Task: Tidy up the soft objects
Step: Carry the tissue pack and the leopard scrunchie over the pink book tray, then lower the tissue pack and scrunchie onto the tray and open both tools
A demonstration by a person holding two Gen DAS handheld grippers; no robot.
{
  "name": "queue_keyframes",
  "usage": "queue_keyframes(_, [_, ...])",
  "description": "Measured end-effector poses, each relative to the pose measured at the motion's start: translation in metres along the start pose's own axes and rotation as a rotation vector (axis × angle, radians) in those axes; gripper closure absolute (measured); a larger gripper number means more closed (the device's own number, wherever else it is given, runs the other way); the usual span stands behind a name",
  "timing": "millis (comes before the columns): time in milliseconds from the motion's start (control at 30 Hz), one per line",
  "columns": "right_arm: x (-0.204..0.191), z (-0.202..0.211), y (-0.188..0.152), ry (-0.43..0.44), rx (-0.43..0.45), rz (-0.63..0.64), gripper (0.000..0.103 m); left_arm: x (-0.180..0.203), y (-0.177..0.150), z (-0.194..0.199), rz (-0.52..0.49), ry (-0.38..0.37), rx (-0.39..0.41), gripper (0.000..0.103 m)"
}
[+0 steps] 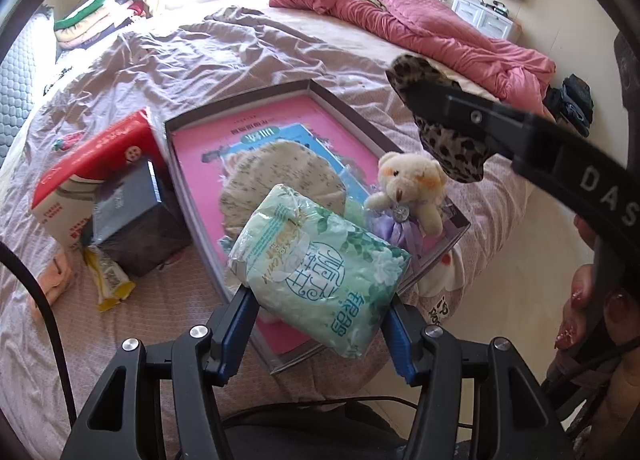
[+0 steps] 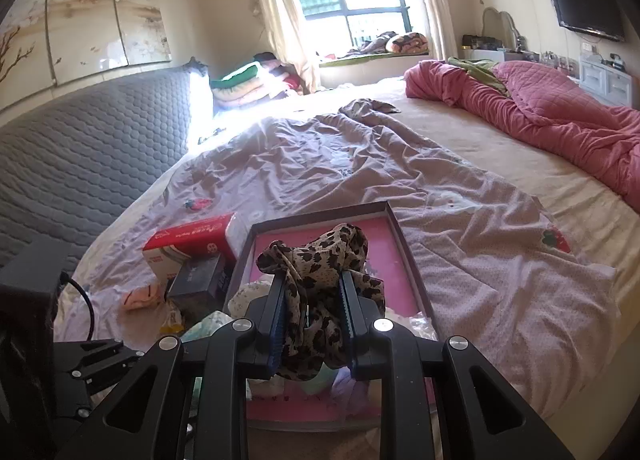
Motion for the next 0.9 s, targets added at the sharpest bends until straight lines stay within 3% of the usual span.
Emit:
queue_keyframes(500, [0.011, -0.017, -0.008, 0.022, -0.012, -0.009, 0.078, -0.002, 0.008, -0.042, 0.026, 0.013, -0.052, 0.044])
queue_keyframes(900, [0.003, -0.054, -0.026, 0.079, -0.102, 0.031, 0.078, -0.016, 0.024, -0.058, 0.061, 0.025, -0.05, 0.044])
Point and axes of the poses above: each gripper's, at about its wrist camera, not at the fingertips, and z roughly against the way its jaws point, x to its right, y to its top, the point moved 1 cm from there along -z, roughly the way its jaws point, and after that the axes turned 10 degrees about z, right-handed, at the moved point
